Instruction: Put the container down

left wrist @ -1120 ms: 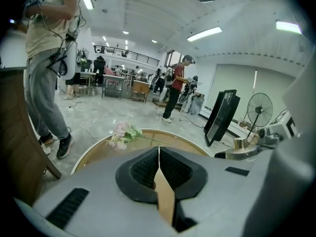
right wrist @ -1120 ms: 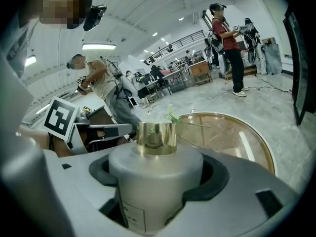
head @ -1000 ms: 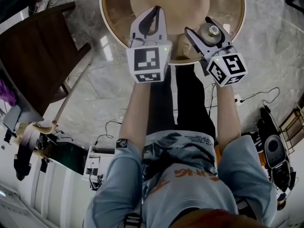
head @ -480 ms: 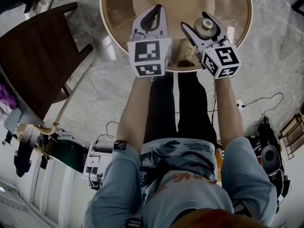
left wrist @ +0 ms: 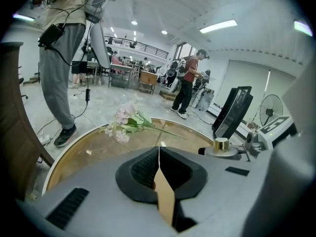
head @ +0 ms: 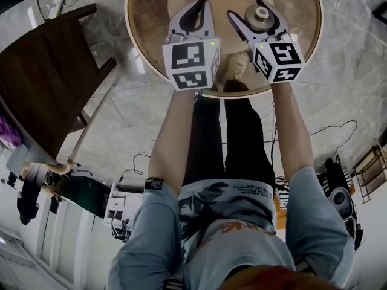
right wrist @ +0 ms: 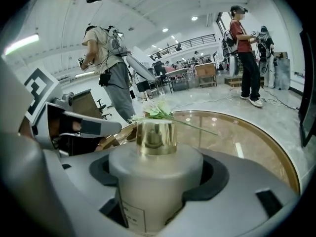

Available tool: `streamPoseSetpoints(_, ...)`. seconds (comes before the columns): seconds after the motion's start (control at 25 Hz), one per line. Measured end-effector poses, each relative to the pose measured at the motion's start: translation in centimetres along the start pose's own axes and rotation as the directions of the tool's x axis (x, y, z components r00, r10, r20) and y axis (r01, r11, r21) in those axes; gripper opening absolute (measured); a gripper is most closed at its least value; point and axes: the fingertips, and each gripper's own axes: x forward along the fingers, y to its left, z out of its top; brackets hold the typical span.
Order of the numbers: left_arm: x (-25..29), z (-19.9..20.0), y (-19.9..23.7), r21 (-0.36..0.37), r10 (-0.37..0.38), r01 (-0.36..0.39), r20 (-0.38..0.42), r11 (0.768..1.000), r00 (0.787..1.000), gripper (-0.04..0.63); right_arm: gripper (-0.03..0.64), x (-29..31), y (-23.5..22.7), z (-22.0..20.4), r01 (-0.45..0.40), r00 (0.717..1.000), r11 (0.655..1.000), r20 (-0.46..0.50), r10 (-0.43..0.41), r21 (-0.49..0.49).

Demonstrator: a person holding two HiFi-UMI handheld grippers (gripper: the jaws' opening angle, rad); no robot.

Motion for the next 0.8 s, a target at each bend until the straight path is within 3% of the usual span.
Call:
streamPoseSetpoints(0.52,4.3,1.5,3.3,-0.075,0.055,-0.055,-0.001,0.996,0.999,0.032,0.357,8.4,-1.1,4.4,-0.026,0.999,0.995,0.021,0.028,-0.098)
streamPoseSetpoints(0.8,5.4,2.4,5.5,-0.093,0.082,-0.080,0.019,0.993,0.996,0.032,0.357,11.3,-0.3,6.2,-0.019,0.999,0.962,0.034,0.030,-0.273)
